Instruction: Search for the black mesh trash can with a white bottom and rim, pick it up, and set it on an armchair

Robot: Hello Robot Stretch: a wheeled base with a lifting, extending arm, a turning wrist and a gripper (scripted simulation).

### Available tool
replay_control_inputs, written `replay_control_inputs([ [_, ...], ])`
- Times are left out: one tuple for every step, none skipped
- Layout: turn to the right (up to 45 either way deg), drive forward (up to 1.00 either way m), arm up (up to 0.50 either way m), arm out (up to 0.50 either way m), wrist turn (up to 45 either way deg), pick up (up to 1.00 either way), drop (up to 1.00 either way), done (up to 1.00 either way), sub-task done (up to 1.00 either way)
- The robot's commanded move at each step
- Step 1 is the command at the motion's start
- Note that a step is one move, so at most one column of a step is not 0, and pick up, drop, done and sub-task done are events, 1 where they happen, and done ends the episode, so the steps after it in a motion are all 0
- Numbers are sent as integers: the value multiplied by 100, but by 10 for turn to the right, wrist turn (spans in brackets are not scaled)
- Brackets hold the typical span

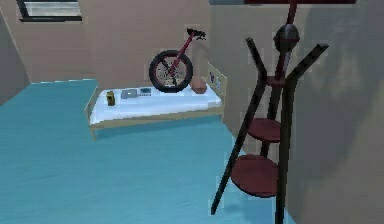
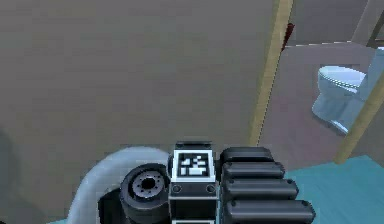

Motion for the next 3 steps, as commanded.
replay_control_inputs([
  [-180,0,0,0,0,0,0,0,0],
  [-60,0,0,0,0,0,0,0,0],
  [180,0,0,0,0,0,0,0,0],
])
